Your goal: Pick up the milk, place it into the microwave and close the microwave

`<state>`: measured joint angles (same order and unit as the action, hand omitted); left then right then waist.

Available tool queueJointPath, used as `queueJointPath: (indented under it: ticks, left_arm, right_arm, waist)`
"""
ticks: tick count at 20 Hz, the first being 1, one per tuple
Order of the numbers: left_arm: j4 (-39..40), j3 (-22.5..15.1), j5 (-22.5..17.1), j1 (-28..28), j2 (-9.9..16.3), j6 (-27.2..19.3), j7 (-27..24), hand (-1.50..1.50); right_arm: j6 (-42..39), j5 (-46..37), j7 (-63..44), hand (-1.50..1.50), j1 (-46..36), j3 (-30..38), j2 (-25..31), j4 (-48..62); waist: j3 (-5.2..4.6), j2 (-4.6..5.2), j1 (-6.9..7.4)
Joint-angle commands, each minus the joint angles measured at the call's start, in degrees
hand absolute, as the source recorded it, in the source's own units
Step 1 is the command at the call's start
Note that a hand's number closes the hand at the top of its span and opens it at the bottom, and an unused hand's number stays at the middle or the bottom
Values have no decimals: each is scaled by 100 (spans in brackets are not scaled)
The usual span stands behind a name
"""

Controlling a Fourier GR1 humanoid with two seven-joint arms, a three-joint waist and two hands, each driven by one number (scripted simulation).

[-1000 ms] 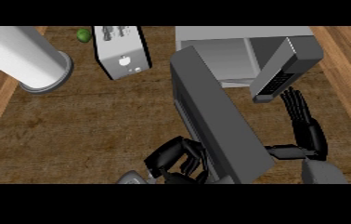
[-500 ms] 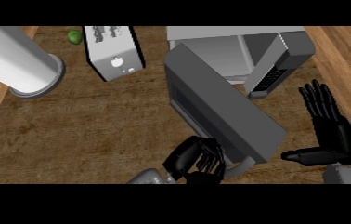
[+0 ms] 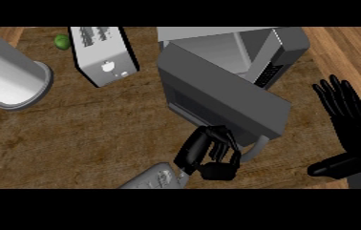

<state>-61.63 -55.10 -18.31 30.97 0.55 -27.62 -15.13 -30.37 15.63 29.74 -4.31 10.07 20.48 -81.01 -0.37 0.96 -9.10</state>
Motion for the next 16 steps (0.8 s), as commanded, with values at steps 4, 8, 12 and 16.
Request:
queueJointPath:
  ticks: [4,8,12,16]
  left_arm:
    - [264,154,-705,856,-52,-467,-205,150]
    - [567,350,-1125,1146,-53,-581,-228,150]
    - [926,578,-1399,1575,-53,-782,-106,150]
    - [1008,879,-1804,1766,-54,-830,-322,150]
  right_arm:
    - [-520,432,-368,-150,-120,-197,189,-498]
    - [-591,640,-521,-150,-162,-219,226,-632]
    - [-723,873,-688,-150,-193,-203,355,-726]
    - [-758,1124,-843,-150,-317,-236,360,-839]
  waist:
    - [-7,55,-341]
    - [-4,131,-503]
    - [5,169,-680]
    - [-13,244,-789]
